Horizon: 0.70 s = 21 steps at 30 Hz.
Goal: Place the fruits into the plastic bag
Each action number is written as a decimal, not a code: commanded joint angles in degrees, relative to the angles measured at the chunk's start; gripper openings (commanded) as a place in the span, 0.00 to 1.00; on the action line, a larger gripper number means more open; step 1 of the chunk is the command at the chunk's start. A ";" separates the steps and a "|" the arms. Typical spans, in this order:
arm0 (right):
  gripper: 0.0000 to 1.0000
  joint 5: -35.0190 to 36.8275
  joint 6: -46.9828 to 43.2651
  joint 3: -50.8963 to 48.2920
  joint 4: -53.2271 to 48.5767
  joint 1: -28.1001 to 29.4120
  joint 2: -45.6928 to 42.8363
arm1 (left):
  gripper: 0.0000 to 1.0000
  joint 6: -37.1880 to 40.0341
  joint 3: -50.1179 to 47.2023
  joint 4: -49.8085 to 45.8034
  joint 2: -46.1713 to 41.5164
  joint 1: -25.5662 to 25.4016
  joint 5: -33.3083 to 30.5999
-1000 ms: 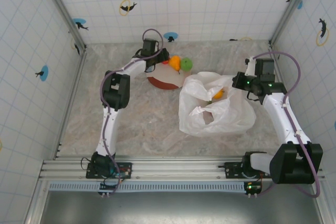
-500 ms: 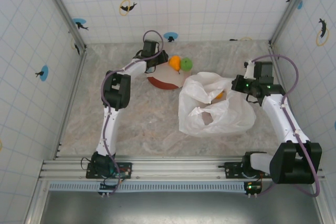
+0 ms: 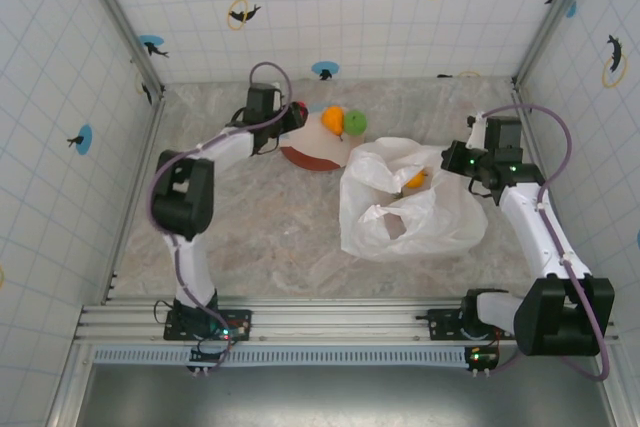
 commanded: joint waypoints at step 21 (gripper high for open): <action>0.00 0.12 9.58 -4.96 11.85 6.72 -2.82 | 0.50 10.13 -36.17 0.97 -42.10 -25.44 9.43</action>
